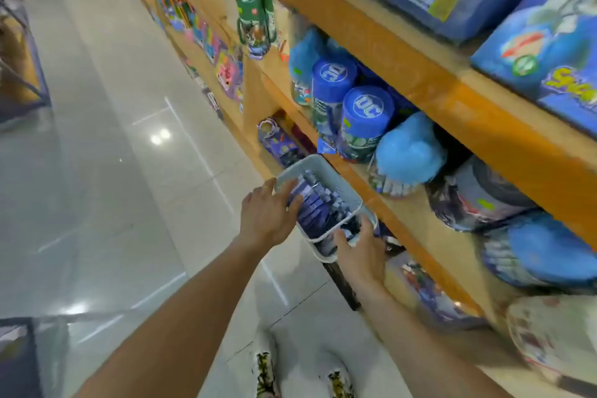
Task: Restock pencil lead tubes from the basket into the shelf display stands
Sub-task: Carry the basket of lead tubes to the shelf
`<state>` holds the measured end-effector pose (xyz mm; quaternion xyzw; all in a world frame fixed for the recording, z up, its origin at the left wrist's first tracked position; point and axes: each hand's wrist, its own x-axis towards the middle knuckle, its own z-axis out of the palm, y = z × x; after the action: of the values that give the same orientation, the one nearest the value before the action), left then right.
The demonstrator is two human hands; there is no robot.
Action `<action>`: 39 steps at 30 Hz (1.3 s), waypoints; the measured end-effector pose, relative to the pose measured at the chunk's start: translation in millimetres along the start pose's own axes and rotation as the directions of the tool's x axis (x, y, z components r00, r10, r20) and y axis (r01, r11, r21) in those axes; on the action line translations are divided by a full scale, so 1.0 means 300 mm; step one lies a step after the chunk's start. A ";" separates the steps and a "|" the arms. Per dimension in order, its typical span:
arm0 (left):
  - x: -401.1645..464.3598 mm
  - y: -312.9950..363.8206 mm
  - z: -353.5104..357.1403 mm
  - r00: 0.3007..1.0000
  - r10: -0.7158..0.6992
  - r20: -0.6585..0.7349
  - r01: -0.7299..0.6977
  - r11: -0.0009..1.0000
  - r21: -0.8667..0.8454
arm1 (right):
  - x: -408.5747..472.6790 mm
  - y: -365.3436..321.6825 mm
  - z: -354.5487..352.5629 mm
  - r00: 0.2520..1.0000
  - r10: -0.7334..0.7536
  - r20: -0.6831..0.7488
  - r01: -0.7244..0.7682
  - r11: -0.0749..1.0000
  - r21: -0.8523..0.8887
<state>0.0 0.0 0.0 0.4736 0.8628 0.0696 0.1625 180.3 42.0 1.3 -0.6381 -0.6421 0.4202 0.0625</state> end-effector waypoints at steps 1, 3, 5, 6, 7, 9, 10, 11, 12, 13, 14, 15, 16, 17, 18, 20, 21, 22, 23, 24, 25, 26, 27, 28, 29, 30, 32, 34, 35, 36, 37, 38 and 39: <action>0.060 -0.020 0.040 1.000 0.027 0.014 -0.026 1.000 -0.014 | 0.055 0.010 0.051 0.998 0.051 -0.024 -0.051 0.999 0.005; 0.183 -0.078 0.142 0.999 0.039 0.005 -0.039 0.999 -0.035 | 0.172 0.049 0.158 0.975 0.206 -0.080 -0.206 0.979 0.008; 0.310 -0.139 0.236 0.998 0.061 -0.010 -0.061 0.998 -0.014 | 0.288 0.085 0.258 0.916 0.387 -0.107 -0.383 0.922 0.055; 0.356 -0.166 0.272 0.997 0.075 -0.013 -0.074 0.997 0.014 | 0.327 0.101 0.292 0.884 0.452 -0.118 -0.445 0.892 0.081; 0.401 -0.195 0.300 0.996 0.085 -0.027 -0.084 0.996 0.038 | 0.359 0.115 0.314 0.857 0.499 -0.127 -0.487 0.866 0.114; 0.507 -0.247 0.369 0.995 0.102 -0.002 -0.102 0.994 0.047 | 0.425 0.143 0.368 0.814 0.564 -0.135 -0.538 0.821 0.191; 0.553 -0.264 0.398 0.994 0.108 0.025 -0.109 0.993 0.035 | 0.448 0.158 0.385 0.803 0.581 -0.134 -0.547 0.807 0.222; 0.590 -0.272 0.425 0.992 0.117 0.048 -0.118 0.993 0.020 | 0.464 0.172 0.401 0.801 0.584 -0.133 -0.545 0.803 0.243; 0.618 -0.271 0.445 0.988 0.132 0.074 -0.133 0.991 0.007 | 0.474 0.183 0.413 0.803 0.579 -0.140 -0.537 0.805 0.252; 0.643 -0.268 0.463 0.984 0.151 0.093 -0.152 0.988 0.008 | 0.482 0.192 0.421 0.805 0.574 -0.148 -0.529 0.808 0.259; 0.665 -0.262 0.476 0.981 0.165 0.105 -0.166 0.986 0.006 | 0.489 0.201 0.427 0.803 0.575 -0.155 -0.525 0.806 0.273; 0.686 -0.259 0.491 0.979 0.177 0.105 -0.177 0.984 -0.003 | 0.494 0.206 0.429 0.801 0.576 -0.165 -0.519 0.804 0.288; 0.704 -0.257 0.502 0.978 0.180 0.102 -0.178 0.984 -0.021 | 0.498 0.208 0.427 0.799 0.578 -0.165 -0.516 0.800 0.306; 0.720 -0.256 0.512 0.981 0.172 0.095 -0.168 0.985 -0.050 | 0.503 0.210 0.424 0.796 0.582 -0.165 -0.514 0.795 0.324; 0.734 -0.256 0.518 0.984 0.152 0.096 -0.145 0.986 -0.078 | 0.506 0.212 0.419 0.795 0.585 -0.159 -0.513 0.789 0.338; 0.747 -0.263 0.520 0.989 0.094 0.116 -0.085 0.993 -0.082 | 0.501 0.213 0.412 0.805 0.572 -0.158 -0.503 0.799 0.331; 0.740 -0.270 0.519 0.990 0.069 0.123 -0.061 0.996 -0.071 | 0.493 0.213 0.411 0.816 0.555 -0.162 -0.489 0.812 0.319; 0.722 -0.285 0.518 0.991 0.050 0.127 -0.042 0.997 -0.068 | 0.482 0.210 0.410 0.829 0.534 -0.165 -0.472 0.827 0.305; 0.693 -0.305 0.515 0.992 0.035 0.121 -0.027 0.997 -0.071 | 0.468 0.204 0.409 0.844 0.509 -0.169 -0.453 0.845 0.286; 0.656 -0.330 0.509 0.994 0.021 0.110 -0.012 0.997 -0.076 | 0.452 0.192 0.405 0.860 0.484 -0.164 -0.435 0.861 0.263; 0.613 -0.363 0.500 0.995 -0.002 0.096 0.012 0.995 -0.098 | 0.435 0.177 0.399 0.874 0.460 -0.157 -0.417 0.875 0.246; 0.567 -0.395 0.480 0.995 -0.045 0.085 0.055 0.990 -0.130 | 0.415 0.156 0.392 0.888 0.436 -0.147 -0.399 0.889 0.227; 0.522 -0.425 0.451 0.992 -0.098 0.074 0.109 0.982 -0.151 | 0.397 0.128 0.384 0.905 0.404 -0.132 -0.374 0.905 0.204; 0.475 -0.454 0.414 0.985 -0.155 0.071 0.164 0.973 -0.164 | 0.375 0.096 0.373 0.923 0.369 -0.114 -0.346 0.921 0.179; 0.425 -0.483 0.373 0.978 -0.198 0.069 0.207 0.963 -0.175 | 0.349 0.064 0.362 0.937 0.336 -0.097 -0.319 0.935 0.157; 0.370 -0.511 0.322 0.970 -0.233 0.065 0.242 0.952 -0.188 | 0.317 0.024 0.349 0.951 0.298 -0.081 -0.286 0.949 0.135; 0.235 -0.574 0.208 0.950 -0.309 0.052 0.313 0.925 -0.215 | 0.232 -0.062 0.322 0.979 0.203 -0.029 -0.200 0.976 0.081; 0.067 -0.638 0.077 0.919 -0.394 0.033 0.390 0.889 -0.241 | 0.127 -0.162 0.296 0.995 0.093 0.034 -0.094 0.995 0.021; -0.032 -0.665 0.008 0.899 -0.438 0.025 0.429 0.867 -0.255 | 0.064 -0.215 0.282 0.997 0.033 0.067 -0.033 0.999 -0.008; -0.133 -0.688 -0.054 0.872 -0.490 0.020 0.475 0.834 -0.279 | -0.001 -0.262 0.269 0.995 -0.026 0.098 0.029 0.999 -0.033; -0.236 -0.707 -0.118 0.836 -0.548 0.010 0.523 0.792 -0.316 | -0.063 -0.309 0.259 0.988 -0.084 0.127 0.091 0.994 -0.055; -0.347 -0.720 -0.181 0.795 -0.607 -0.003 0.567 0.743 -0.355 | -0.134 -0.359 0.246 0.977 -0.141 0.161 0.155 0.985 -0.076; -0.470 -0.730 -0.239 0.754 -0.657 -0.019 0.603 0.703 -0.376 | -0.217 -0.406 0.232 0.958 -0.198 0.205 0.220 0.971 -0.092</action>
<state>-128.6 -234.6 37.5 0.1061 0.9558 0.1962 0.1913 55.6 -26.4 62.1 -0.5250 -0.7320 0.4342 0.0068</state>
